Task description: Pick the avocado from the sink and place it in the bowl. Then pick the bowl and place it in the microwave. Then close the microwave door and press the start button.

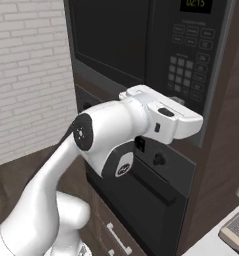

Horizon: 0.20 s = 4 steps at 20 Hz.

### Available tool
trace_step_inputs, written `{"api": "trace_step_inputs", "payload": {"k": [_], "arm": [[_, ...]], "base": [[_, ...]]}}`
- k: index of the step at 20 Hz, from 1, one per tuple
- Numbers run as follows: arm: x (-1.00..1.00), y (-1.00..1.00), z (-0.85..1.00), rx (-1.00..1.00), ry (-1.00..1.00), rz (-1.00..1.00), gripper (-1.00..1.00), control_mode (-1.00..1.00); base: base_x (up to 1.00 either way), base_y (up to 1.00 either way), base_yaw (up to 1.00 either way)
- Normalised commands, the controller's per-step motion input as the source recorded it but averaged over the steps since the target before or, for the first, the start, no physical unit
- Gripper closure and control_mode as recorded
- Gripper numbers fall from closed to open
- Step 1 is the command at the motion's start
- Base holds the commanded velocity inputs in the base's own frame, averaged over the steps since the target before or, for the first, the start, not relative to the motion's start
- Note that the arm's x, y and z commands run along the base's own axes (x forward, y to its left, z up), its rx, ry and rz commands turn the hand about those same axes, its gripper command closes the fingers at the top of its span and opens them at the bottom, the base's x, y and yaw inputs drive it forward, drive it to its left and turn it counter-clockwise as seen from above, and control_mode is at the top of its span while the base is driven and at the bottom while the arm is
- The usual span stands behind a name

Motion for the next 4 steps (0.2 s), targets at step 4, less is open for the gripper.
{"api": "trace_step_inputs", "payload": {"k": [4], "arm": [[-0.90, 0.28, 0.00, -0.01, -0.17, 0.00, 1.00, -1.00]], "base": [[0.00, 0.00, 0.00]]}}
